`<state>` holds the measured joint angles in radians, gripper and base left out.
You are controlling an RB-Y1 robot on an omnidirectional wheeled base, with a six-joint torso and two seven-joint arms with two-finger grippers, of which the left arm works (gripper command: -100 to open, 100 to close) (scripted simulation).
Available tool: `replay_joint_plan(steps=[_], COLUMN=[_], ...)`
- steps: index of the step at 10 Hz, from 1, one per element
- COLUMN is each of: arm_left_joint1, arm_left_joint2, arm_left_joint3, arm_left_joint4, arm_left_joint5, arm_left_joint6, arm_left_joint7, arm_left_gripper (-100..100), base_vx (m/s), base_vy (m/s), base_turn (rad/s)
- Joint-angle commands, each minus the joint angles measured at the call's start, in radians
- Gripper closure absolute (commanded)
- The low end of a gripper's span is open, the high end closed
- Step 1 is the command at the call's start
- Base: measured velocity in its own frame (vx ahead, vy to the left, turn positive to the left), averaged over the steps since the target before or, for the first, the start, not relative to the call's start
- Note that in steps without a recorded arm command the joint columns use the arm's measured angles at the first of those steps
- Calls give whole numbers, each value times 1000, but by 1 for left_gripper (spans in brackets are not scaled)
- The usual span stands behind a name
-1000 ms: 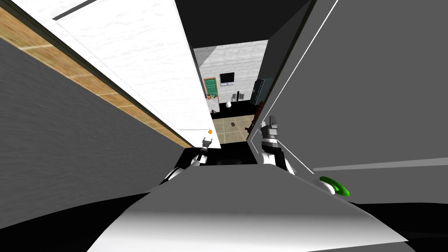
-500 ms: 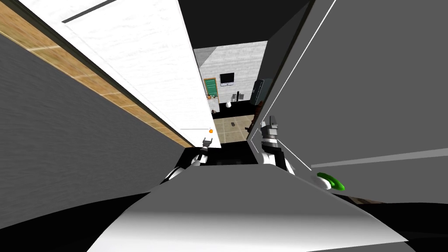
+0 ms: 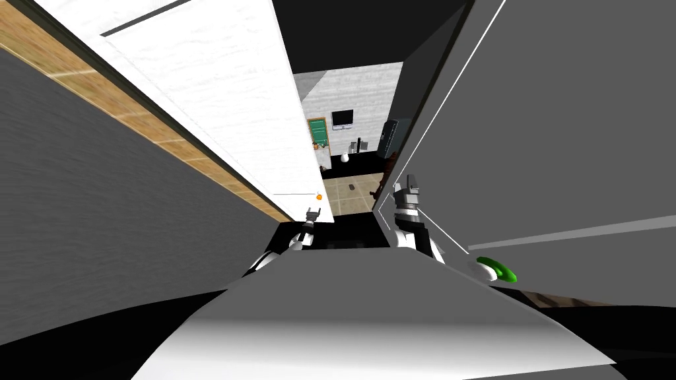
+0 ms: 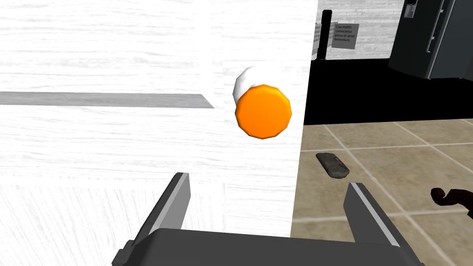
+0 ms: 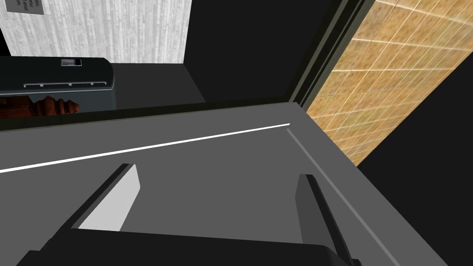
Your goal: Pull the door open
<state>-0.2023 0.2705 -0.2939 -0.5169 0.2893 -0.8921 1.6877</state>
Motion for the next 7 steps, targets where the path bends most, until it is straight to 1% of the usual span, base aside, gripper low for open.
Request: replay_joint_plan(steps=[1,2,3,4,5,6,7], arm_left_joint1=[15,15,15,31,31,31,31], arm_left_joint2=[25,25,25,52,52,52,52], arm_left_joint3=[14,14,14,29,29,29,29], arm_left_joint4=[12,-3,12,26,-7,-3,26], arm_left_joint5=[10,10,10,20,20,20,20], arm_left_joint6=[-19,-19,-19,-39,-39,-39,-39], arm_left_joint7=[20,20,20,41,41,41,41], arm_left_gripper=[-100,-100,-100,-100,-100,-100,-100], base_vx=[126,159,87,171,170,73,14], base_vy=[-69,-72,-46,-87,-52,-13,1], base_turn=[-190,-124,-10,-225,-121,10,16])
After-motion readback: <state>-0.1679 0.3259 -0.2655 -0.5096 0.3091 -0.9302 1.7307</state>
